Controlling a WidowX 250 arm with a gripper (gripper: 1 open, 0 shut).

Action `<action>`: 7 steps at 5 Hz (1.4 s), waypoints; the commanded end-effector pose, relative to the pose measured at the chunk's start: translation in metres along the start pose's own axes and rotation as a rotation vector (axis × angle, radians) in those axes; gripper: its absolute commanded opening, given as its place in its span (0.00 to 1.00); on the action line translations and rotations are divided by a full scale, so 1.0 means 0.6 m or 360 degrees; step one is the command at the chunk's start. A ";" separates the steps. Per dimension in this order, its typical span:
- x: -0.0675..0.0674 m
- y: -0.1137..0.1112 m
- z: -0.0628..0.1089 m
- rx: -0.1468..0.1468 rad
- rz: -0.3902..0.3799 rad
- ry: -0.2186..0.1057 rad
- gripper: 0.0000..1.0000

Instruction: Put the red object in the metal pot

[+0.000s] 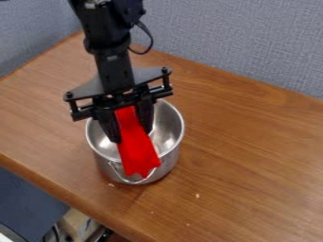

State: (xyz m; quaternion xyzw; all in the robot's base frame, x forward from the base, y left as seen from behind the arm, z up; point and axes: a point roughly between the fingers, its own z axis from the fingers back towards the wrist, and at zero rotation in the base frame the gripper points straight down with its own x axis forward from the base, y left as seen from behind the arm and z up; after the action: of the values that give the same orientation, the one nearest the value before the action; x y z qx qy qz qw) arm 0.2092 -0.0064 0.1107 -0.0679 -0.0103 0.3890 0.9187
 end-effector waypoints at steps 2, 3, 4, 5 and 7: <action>0.000 -0.021 0.006 -0.0036 0.0235 -0.0044 0.00; -0.004 -0.007 -0.020 -0.0028 0.0220 -0.0039 0.00; 0.016 -0.033 -0.028 -0.0038 0.0175 -0.0008 0.00; 0.026 -0.010 -0.036 -0.0031 0.0118 -0.0002 0.00; 0.014 -0.019 -0.029 -0.0019 -0.0003 0.0023 0.00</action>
State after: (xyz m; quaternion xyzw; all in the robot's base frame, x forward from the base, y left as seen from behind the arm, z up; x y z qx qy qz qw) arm 0.2174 -0.0097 0.0856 -0.0684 0.0127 0.3881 0.9190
